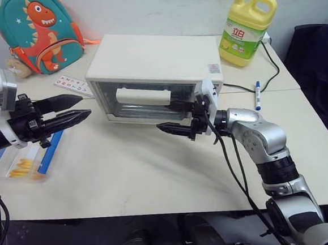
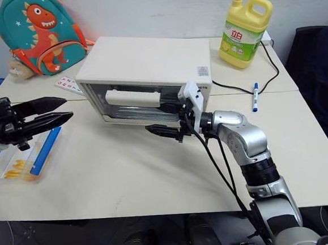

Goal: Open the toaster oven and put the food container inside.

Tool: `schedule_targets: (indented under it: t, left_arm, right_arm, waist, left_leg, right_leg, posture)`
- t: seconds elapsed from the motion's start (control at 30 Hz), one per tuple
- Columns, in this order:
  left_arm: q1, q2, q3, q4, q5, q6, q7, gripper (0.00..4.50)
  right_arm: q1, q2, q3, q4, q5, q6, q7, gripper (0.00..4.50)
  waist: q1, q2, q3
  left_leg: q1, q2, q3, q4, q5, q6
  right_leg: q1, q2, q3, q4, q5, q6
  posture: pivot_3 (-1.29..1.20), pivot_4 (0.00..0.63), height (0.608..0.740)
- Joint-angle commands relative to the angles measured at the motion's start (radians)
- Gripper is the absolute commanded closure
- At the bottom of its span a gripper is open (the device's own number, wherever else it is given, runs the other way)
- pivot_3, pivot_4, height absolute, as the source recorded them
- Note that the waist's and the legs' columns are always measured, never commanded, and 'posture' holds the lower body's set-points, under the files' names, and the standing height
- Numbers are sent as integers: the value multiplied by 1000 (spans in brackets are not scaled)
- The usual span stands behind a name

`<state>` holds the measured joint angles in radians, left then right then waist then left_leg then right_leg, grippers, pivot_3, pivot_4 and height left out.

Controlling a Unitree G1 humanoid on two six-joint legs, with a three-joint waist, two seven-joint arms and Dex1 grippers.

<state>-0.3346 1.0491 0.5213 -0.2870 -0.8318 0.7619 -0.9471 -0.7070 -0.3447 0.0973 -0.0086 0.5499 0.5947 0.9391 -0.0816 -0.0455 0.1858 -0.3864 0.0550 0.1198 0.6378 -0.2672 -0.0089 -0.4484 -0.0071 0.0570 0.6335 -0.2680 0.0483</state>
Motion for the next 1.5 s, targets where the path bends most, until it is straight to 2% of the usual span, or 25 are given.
schedule_targets:
  t: [0.03,0.3,0.53,0.63,1.0,1.13,1.3,1.5]
  left_arm:
    - [2,15,39,-26,21,-23,26,1490]
    - [-111,-37,-84,71,109,-95,95,1490]
    - [-317,-60,-232,228,195,-131,80,3591]
    - [-365,-66,-360,300,301,-199,22,4485]
    - [-386,-68,-416,349,327,-234,-167,4485]
    - [-351,-72,-474,356,399,-274,-198,4485]
    - [-288,-83,-483,320,420,-292,-213,4485]
    - [-137,-70,-466,242,442,-310,-198,4485]
  right_arm:
    - [-20,-2,-36,-67,88,34,54,0]
    - [45,-71,45,-176,113,76,187,0]
    - [79,-81,78,-172,80,56,192,0]
    - [93,-69,82,-196,85,60,170,0]
    - [127,-51,71,-225,87,72,115,0]
    - [199,-148,42,-282,55,56,127,0]
    - [339,-357,-88,-377,104,63,203,0]
    - [398,-522,-261,-431,245,128,268,0]
  waist:
    - [2,0,0]
    - [4,0,0]
    - [-4,0,0]
    - [-3,0,0]
    - [-4,0,0]
    - [3,0,0]
    - [22,0,0]
    - [21,0,0]
  left_leg:
    - [0,0,0,0,0,0]
    - [-1,0,0,-1,-1,0]
    - [-1,0,1,-1,-2,0]
    - [0,0,2,-1,-2,0]
    - [-1,2,3,3,-2,0]
    - [-1,3,3,8,-3,-1]
    - [-3,2,2,10,-5,2]
    - [-1,3,3,10,-5,3]
  right_leg:
    - [0,0,0,0,0,0]
    - [0,0,-1,-3,0,0]
    - [0,1,0,-4,0,1]
    - [0,2,0,-3,0,1]
    - [-2,4,1,2,0,-1]
    - [-1,4,1,4,-1,-1]
    - [-1,3,1,4,-1,0]
    - [0,4,2,4,-2,0]
  posture:
    - [0,150,740]
    - [0,150,740]
    - [0,150,740]
    - [0,150,740]
    - [0,150,740]
    - [0,150,740]
    - [0,150,740]
    - [0,150,740]
